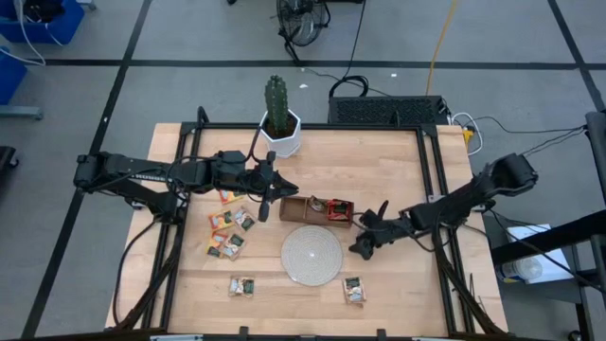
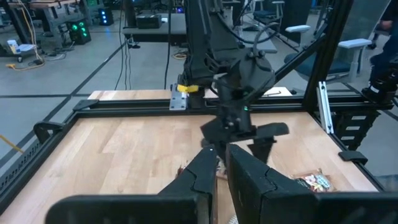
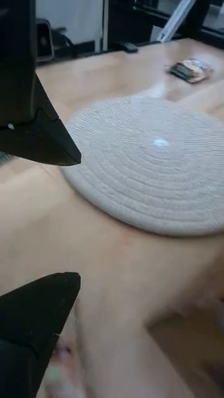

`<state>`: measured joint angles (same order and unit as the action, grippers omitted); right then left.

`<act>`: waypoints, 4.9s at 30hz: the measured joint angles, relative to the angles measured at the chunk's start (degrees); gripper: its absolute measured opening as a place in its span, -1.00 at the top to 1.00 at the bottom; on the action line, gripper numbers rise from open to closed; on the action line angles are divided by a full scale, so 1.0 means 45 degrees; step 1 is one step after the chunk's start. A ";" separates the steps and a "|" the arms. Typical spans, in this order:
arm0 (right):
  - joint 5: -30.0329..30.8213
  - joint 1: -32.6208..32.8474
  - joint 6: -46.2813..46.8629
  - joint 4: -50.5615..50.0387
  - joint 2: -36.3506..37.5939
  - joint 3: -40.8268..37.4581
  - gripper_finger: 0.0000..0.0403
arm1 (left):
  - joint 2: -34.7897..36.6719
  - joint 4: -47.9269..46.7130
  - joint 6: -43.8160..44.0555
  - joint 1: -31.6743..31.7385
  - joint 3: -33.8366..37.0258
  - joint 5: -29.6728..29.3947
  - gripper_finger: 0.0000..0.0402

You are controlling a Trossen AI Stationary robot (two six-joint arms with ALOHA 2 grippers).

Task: Pick & Place Tea
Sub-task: Put the brown tea bag into the middle section of the wooden organizer

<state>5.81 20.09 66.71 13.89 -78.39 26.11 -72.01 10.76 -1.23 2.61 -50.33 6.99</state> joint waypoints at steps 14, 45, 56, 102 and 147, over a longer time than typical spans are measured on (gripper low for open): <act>-0.0598 0.1477 0.3232 -0.1869 -0.0088 0.0135 -0.37 | 0.0000 0.0000 -0.0001 0.0000 0.0000 0.0003 0.79; 0.5309 0.3391 0.4892 -0.5674 -0.0122 0.0086 -0.16 | 0.0000 0.0000 0.0004 0.0000 0.0000 -0.0002 0.79; 0.4857 0.2853 -0.0086 -0.5187 -0.0167 0.0452 -0.15 | 0.0000 0.0000 -0.0001 0.0000 0.0000 -0.0002 0.79; -0.1288 -0.3865 -0.2024 -0.9689 -0.1064 0.2246 -0.36 | 0.0000 0.0001 0.0001 -0.0005 0.0000 -0.0002 0.79; 1.0177 0.2382 -0.3691 -0.3553 0.1377 0.2184 0.89 | 0.0000 0.0000 0.0002 -0.0003 0.0000 -0.0002 0.79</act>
<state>51.61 30.81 50.11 -2.10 -72.19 35.94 -72.01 10.76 -1.22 2.60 -50.33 6.98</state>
